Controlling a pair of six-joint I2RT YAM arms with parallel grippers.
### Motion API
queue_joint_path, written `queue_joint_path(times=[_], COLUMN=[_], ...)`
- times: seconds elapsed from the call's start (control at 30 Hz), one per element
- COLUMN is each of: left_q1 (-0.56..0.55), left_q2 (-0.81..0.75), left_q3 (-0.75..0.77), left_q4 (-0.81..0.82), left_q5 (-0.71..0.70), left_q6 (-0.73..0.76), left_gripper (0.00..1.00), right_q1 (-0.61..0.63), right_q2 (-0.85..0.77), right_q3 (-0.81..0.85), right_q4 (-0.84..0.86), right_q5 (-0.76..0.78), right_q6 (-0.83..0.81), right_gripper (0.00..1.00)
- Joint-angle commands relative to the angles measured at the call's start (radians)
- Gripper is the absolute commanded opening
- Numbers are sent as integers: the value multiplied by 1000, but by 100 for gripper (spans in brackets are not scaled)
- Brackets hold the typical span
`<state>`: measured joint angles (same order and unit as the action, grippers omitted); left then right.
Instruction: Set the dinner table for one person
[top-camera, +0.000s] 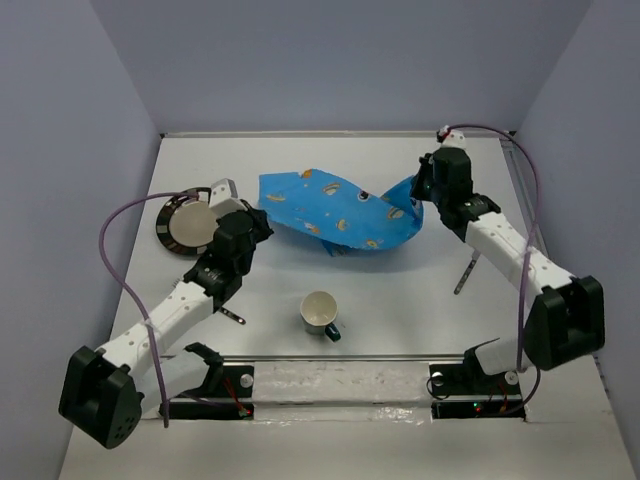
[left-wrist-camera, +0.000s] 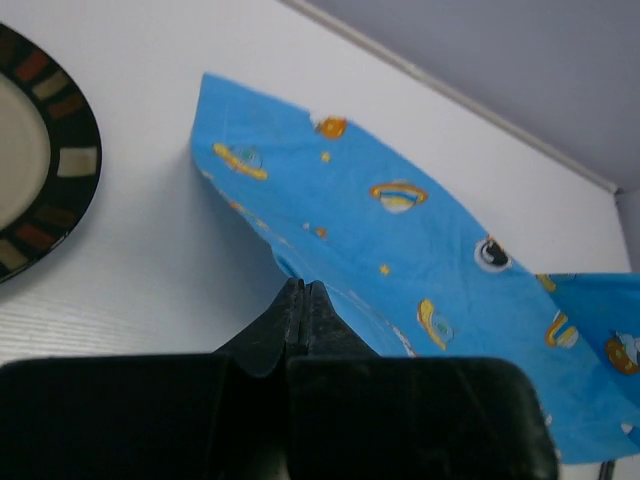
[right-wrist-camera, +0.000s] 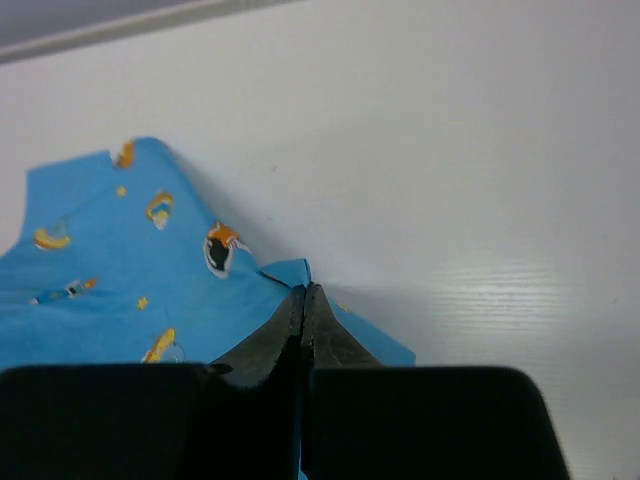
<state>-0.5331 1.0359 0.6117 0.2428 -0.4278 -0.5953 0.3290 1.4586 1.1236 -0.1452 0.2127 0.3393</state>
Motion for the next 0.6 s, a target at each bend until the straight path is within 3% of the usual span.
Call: queue_joint_path(times=[0.0, 0.27, 0.47, 0.57], left_q1=[41, 119, 150, 177], left_q2=[-100, -90, 48, 154], left_q3=[126, 361, 543, 667], left_q4=[-8, -43, -23, -37], left_q5=[-25, 55, 162, 167], left_q6=[40, 111, 95, 129], left_gripper=[0, 0, 0, 0], right_q1=[8, 8, -11, -103], right_q2=[-153, -349, -196, -110], right_q3=[25, 131, 237, 313], right_q4=[41, 9, 30, 70], right_q5=[42, 120, 200, 118], right_q6=[1, -48, -109, -86], right_gripper=[0, 0, 0, 0])
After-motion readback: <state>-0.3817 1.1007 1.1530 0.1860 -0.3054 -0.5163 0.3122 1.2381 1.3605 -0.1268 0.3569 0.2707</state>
